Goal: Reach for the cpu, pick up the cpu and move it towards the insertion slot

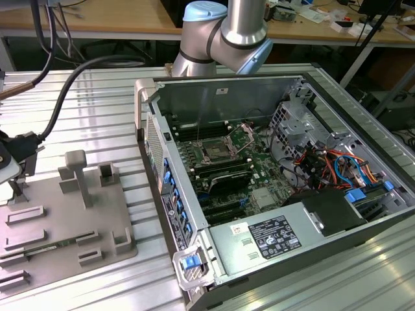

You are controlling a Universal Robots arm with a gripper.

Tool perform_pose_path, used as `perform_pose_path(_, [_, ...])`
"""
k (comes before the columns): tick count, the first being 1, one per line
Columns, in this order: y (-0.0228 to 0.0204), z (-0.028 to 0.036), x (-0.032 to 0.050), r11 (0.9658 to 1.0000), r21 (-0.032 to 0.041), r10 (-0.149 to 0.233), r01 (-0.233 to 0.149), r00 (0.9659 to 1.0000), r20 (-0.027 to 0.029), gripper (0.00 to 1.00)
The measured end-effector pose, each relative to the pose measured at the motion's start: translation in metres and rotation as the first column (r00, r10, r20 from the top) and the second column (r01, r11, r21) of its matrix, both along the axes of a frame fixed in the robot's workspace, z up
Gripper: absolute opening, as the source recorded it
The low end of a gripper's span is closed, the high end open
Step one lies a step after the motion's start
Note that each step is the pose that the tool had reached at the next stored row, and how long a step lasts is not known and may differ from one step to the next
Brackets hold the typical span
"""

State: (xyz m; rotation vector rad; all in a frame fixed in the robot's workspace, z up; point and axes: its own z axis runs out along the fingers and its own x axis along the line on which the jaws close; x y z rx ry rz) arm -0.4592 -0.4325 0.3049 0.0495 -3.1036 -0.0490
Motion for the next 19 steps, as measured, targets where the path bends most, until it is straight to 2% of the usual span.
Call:
perform_pose_path(11, [0.0000, 0.0049, 0.0000, 1.0000, 0.0000, 0.000, 0.000, 1.0000, 0.0000, 0.55])
perform_pose_path(19, [0.0000, 0.0054, 0.0000, 1.0000, -0.0001, 0.000, 0.000, 1.0000, 0.0000, 0.55])
